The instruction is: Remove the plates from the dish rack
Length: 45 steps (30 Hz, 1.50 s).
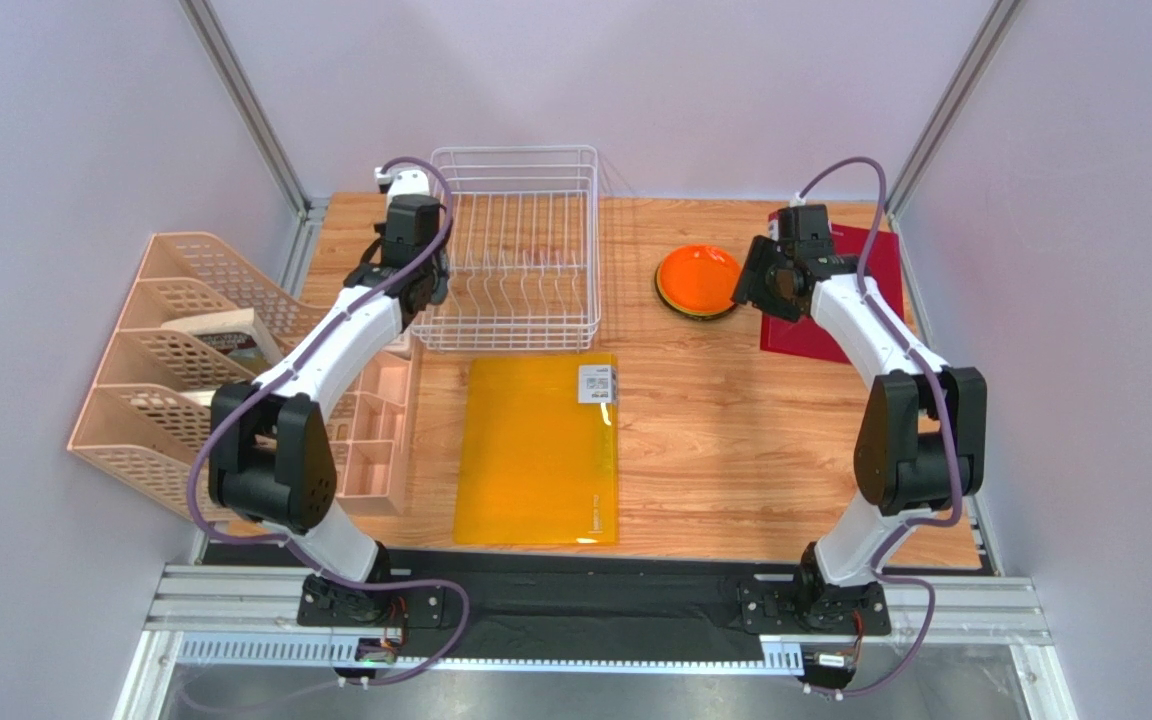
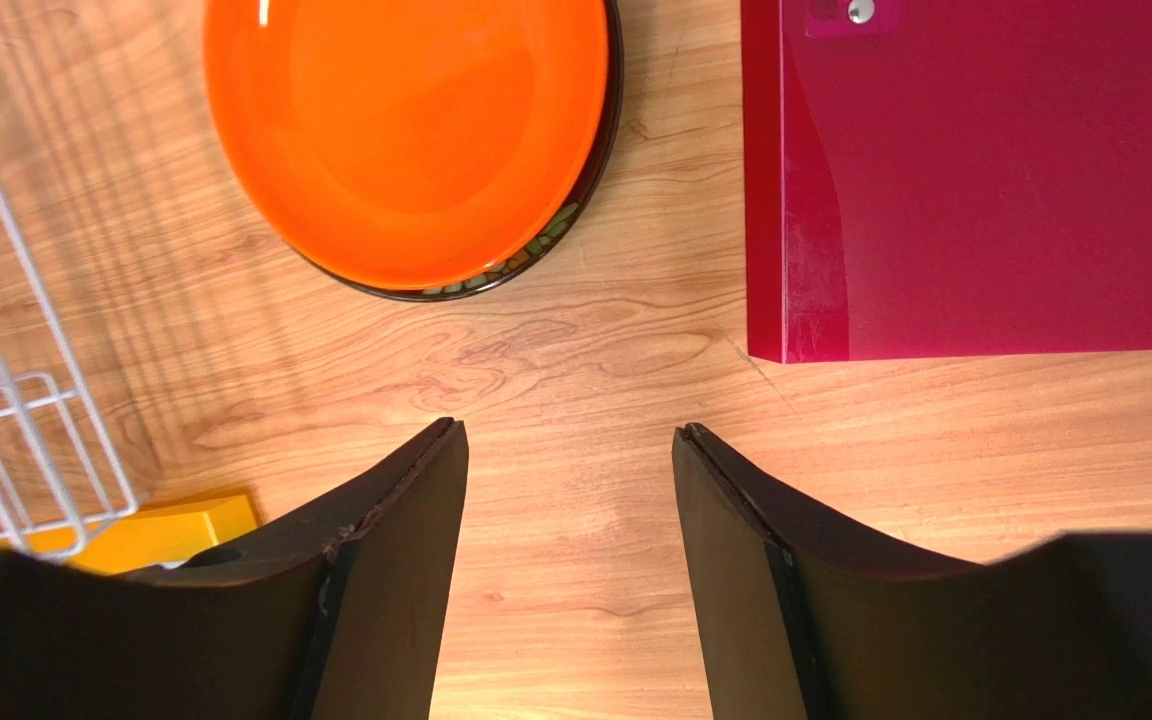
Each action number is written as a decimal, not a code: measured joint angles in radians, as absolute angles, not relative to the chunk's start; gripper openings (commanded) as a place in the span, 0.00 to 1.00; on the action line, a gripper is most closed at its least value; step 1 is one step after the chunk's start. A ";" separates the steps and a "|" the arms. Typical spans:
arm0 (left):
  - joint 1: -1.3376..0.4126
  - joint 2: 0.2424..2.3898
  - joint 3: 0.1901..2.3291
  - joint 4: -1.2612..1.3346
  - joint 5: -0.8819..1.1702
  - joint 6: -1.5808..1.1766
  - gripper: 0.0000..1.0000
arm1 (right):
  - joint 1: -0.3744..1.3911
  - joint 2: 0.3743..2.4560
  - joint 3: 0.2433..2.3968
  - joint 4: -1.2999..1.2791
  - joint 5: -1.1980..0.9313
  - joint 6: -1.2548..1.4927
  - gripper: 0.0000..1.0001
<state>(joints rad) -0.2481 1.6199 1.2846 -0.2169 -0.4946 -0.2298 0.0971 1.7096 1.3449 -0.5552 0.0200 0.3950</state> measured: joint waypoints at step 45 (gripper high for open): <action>-0.385 1.723 1.245 0.181 0.511 -0.806 0.00 | 0.209 1.781 1.226 0.134 -0.798 0.712 0.00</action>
